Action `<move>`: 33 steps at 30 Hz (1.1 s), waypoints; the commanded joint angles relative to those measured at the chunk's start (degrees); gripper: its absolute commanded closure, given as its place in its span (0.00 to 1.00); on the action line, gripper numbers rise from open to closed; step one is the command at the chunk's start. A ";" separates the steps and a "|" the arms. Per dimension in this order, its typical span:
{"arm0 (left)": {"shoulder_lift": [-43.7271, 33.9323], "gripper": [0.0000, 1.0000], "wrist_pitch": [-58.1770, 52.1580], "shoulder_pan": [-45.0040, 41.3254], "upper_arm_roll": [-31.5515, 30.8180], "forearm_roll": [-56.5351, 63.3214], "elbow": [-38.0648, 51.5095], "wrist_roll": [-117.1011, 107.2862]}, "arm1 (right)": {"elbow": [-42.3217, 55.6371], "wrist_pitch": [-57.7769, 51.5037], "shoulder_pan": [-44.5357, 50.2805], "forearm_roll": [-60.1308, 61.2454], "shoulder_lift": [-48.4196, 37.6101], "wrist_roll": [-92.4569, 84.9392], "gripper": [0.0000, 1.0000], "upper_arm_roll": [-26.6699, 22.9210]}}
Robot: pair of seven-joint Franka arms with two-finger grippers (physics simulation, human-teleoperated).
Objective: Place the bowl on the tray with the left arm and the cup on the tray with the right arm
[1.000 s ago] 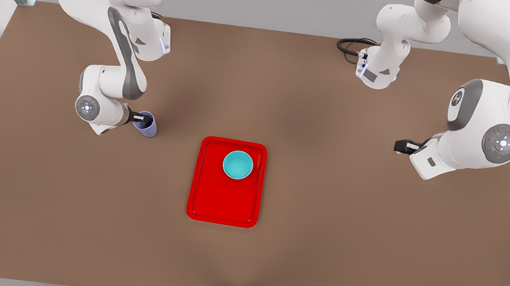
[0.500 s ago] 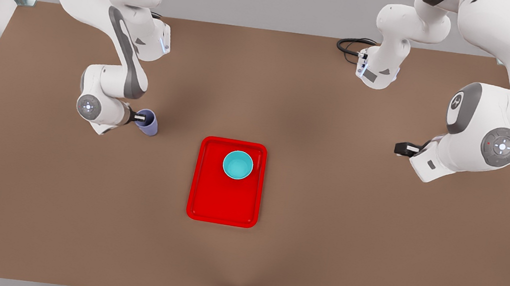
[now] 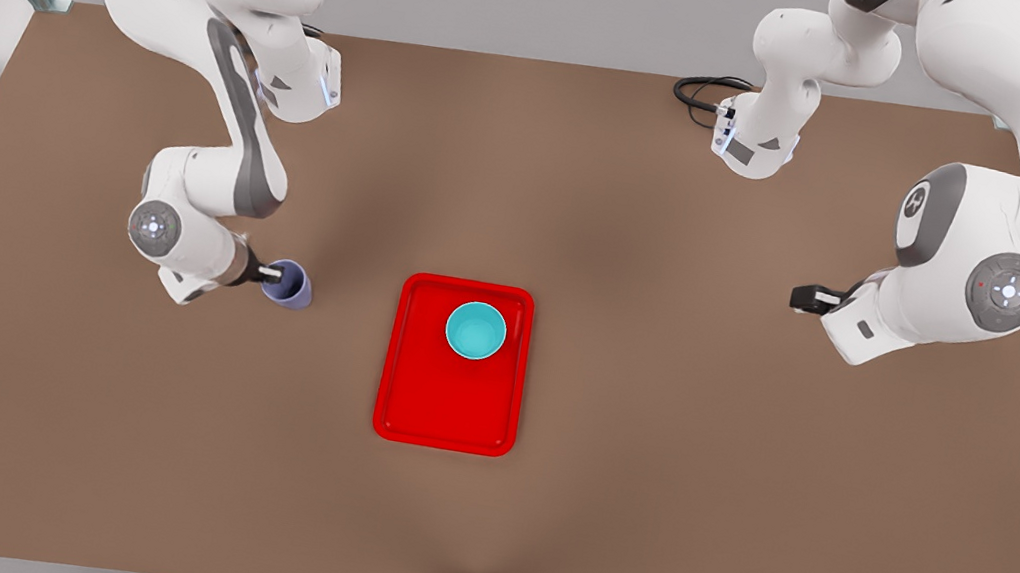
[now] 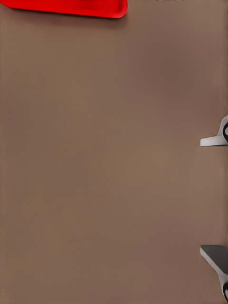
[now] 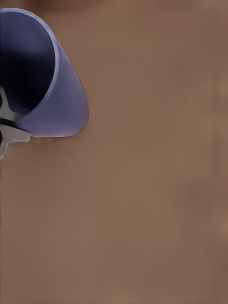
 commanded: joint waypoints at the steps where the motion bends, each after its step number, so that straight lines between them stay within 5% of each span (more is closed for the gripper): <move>1: 0.00 0.00 0.00 0.04 0.06 0.05 0.00 -0.09 | 0.93 -0.06 1.11 -0.37 0.26 0.29 0.79 0.00; 14: 0.17 0.00 0.18 -0.04 0.06 0.05 0.00 0.00 | 28.18 -5.68 15.62 -2.74 14.85 25.43 0.79 0.00; 31: 0.44 0.00 0.09 0.04 0.06 0.13 0.00 0.00 | 37.67 -0.41 23.70 -2.74 28.48 35.01 0.79 -0.09; 33: 0.44 0.00 0.09 -0.04 0.06 0.13 0.00 0.00 | 37.67 -0.41 23.70 -3.00 28.39 35.27 0.00 -0.09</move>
